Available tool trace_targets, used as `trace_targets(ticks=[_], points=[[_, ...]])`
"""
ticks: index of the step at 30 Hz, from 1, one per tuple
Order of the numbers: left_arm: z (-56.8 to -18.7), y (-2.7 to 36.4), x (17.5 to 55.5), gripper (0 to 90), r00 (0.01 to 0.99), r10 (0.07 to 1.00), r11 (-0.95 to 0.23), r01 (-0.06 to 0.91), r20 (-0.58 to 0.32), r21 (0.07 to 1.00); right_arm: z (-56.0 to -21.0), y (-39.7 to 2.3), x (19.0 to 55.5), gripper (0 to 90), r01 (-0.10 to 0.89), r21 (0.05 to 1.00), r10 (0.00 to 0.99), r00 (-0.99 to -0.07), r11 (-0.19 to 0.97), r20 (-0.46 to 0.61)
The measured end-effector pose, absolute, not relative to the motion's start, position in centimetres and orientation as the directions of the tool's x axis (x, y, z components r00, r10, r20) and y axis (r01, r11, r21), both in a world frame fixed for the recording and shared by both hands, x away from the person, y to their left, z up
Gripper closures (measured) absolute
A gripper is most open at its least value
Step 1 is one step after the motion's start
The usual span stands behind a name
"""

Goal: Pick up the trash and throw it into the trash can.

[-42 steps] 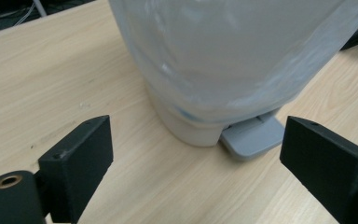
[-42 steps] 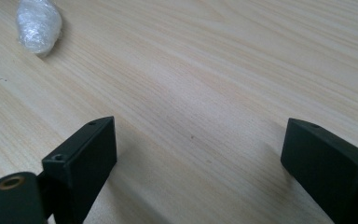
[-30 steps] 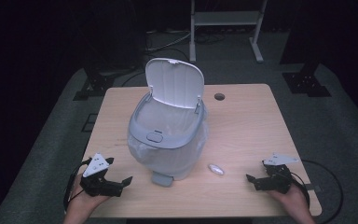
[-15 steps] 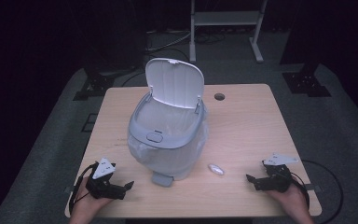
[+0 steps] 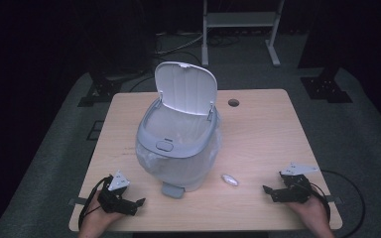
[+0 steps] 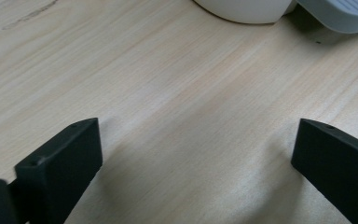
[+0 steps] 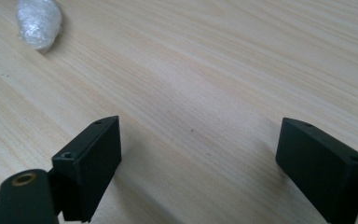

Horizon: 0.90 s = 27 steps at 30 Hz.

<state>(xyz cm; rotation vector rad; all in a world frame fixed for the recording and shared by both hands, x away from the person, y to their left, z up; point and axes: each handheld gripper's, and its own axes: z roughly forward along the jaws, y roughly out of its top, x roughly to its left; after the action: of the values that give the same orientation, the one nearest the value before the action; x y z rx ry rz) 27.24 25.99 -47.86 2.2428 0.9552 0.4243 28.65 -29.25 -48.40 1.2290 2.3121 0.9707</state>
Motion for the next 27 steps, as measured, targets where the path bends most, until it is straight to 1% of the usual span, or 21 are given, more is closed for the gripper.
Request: trace_targets(ticks=[2,4,6,17,27], points=[[-47.9,26.0,27.3,0.0,0.683,0.730,-0.519,0.518,0.037,0.680,-48.4,-29.2,28.6,13.1,0.590,0.706,0.824,-0.566,0.392,0.015],[-48.2,26.3,27.3,0.0,0.685,0.729,-0.497,0.515,0.014,0.698,-48.2,-29.1,28.6,12.8,0.593,0.703,0.821,-0.570,0.392,0.023],[-48.4,26.5,27.2,0.0,0.691,0.723,-0.492,0.500,0.014,0.713,-48.1,-29.0,28.6,12.6,0.590,0.706,0.818,-0.575,0.393,0.025],[-48.4,26.5,27.2,0.0,0.692,0.722,-0.492,0.499,0.014,0.714,-47.5,-28.2,28.2,12.5,0.576,0.709,0.795,-0.605,0.406,0.037],[-48.4,26.5,27.2,0.0,0.692,0.722,-0.491,0.499,0.013,0.714,-46.2,-27.4,28.3,12.5,0.541,0.739,0.765,-0.642,0.401,0.055]])
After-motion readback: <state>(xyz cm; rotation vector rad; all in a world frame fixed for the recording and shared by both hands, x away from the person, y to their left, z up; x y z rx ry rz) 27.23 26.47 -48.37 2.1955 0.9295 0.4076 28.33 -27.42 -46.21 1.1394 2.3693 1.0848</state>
